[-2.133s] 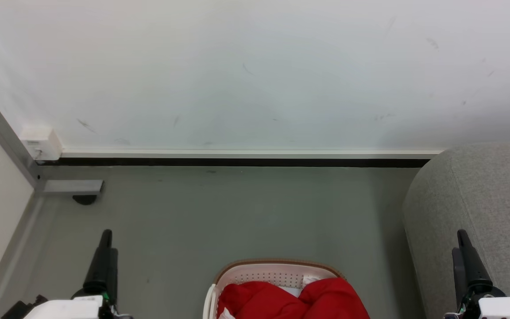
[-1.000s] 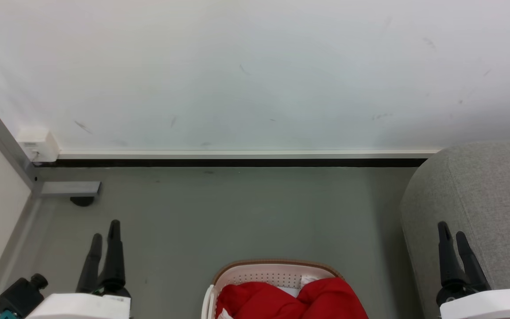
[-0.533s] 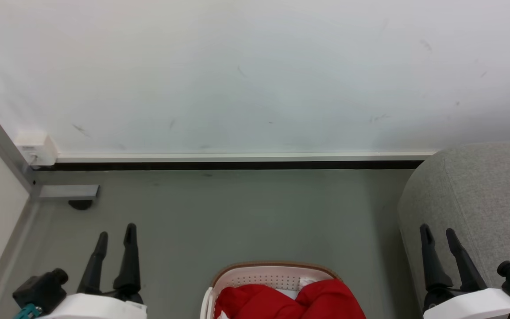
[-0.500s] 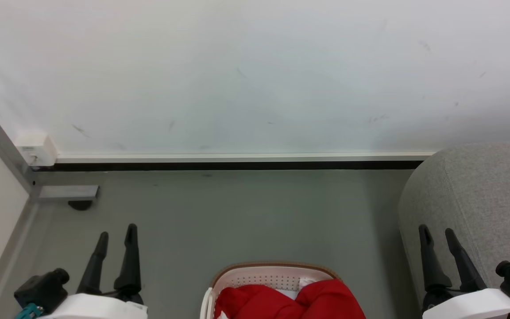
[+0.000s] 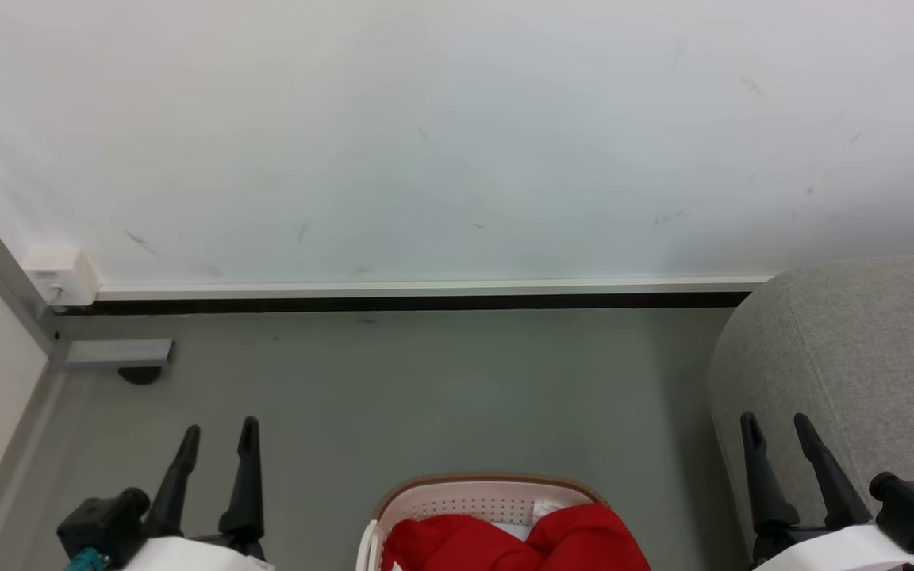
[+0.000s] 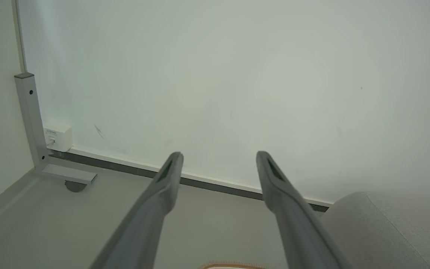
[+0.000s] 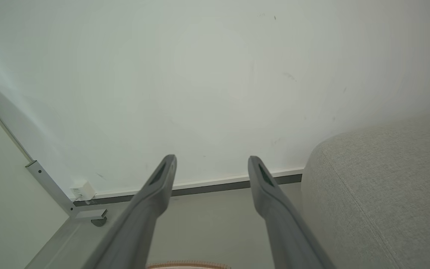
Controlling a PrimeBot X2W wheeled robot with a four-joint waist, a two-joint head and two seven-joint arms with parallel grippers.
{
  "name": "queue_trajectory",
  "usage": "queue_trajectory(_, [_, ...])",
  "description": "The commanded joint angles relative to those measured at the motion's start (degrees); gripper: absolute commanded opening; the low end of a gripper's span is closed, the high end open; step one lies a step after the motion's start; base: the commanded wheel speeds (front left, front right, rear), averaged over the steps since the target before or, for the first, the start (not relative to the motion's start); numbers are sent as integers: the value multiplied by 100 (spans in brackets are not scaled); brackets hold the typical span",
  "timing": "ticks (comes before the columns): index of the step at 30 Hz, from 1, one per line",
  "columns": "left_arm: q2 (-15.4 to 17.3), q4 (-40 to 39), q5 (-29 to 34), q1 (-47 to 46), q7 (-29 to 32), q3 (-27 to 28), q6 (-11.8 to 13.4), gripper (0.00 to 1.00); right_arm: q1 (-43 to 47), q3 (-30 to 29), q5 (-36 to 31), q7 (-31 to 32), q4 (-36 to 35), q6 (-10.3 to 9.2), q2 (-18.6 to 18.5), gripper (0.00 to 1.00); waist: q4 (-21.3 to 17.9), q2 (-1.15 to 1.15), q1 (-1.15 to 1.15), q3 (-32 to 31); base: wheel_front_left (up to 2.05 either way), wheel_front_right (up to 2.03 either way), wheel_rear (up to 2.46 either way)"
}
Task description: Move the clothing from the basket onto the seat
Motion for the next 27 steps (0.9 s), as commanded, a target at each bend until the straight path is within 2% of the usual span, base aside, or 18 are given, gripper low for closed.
queue_trajectory(1, [68,13,187,13,-67,1,-9,100,32,-20,-203,-25,12,-8,7,100,0,0,0,-7,0,0,0])
queue_trajectory(27, [4,115,1136,39,-371,-34,-72,100,72,-122,-1358,-121,-32,-10,121,100,-19,0,0,-78,0,0,0])
